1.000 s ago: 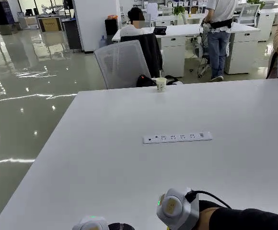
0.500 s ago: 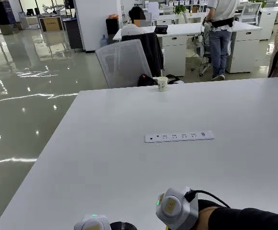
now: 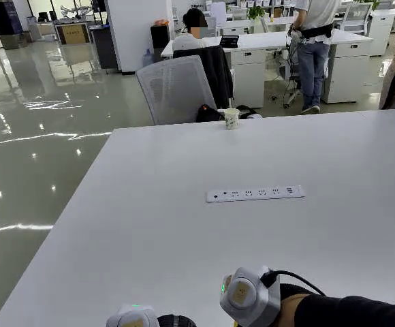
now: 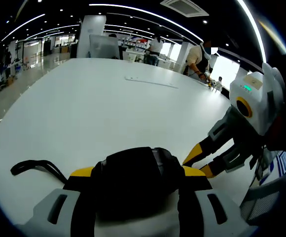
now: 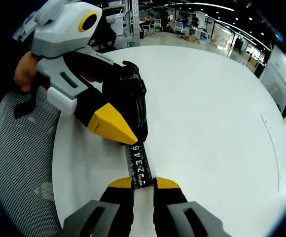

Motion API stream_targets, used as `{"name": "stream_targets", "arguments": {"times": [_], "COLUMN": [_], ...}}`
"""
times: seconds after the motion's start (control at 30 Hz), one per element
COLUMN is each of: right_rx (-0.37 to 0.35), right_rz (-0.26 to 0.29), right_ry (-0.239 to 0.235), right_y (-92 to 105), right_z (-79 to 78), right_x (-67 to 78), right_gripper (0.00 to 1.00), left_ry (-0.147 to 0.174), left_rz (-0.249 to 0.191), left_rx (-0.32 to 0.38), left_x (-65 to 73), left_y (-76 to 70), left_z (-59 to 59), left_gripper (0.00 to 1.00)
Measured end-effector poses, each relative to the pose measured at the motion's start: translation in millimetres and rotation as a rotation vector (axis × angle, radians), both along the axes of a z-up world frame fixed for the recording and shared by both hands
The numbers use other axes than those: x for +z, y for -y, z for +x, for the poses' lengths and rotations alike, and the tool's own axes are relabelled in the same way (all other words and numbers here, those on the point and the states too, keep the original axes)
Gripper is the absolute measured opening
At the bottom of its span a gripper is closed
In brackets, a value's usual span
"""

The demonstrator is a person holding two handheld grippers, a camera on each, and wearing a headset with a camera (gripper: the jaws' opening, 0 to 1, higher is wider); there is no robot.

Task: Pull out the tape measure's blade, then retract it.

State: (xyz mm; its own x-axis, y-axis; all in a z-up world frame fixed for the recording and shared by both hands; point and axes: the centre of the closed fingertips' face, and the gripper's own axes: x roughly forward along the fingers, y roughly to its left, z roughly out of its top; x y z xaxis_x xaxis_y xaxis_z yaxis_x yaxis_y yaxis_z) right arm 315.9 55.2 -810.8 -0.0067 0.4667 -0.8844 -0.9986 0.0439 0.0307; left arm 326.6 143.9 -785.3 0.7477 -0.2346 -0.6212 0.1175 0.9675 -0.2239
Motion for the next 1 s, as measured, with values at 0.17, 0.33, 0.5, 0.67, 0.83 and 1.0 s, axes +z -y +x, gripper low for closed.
{"name": "stream_targets", "arguments": {"times": [0.17, 0.33, 0.5, 0.67, 0.83, 1.0], "right_rx": [0.003, 0.003, -0.001, 0.004, 0.0, -0.003], "right_rz": [0.006, 0.009, 0.008, 0.014, 0.023, 0.03], "right_ry": [-0.002, -0.001, -0.003, -0.002, -0.003, -0.007], "right_y": [-2.7, -5.2, -7.5, -9.8, -13.3, -15.5], "right_z": [-0.2, 1.0, 1.8, 1.7, 0.7, 0.3], "right_x": [0.2, 0.2, 0.4, 0.7, 1.0, 1.6], "right_gripper": [0.11, 0.11, 0.11, 0.11, 0.11, 0.11], "left_ry": [-0.003, -0.002, -0.002, -0.003, 0.0, 0.001], "left_rz": [-0.002, -0.003, -0.008, -0.013, -0.017, -0.018], "left_rx": [0.0, 0.0, 0.001, 0.0, -0.003, -0.002], "left_x": [0.8, 1.1, 2.3, 2.2, 2.2, 2.4], "left_y": [-0.1, -0.2, -0.4, -0.7, -0.5, -0.3], "left_z": [-0.2, 0.8, 1.0, 1.4, 1.7, 1.9], "left_gripper": [0.62, 0.62, 0.62, 0.62, 0.62, 0.62]}}
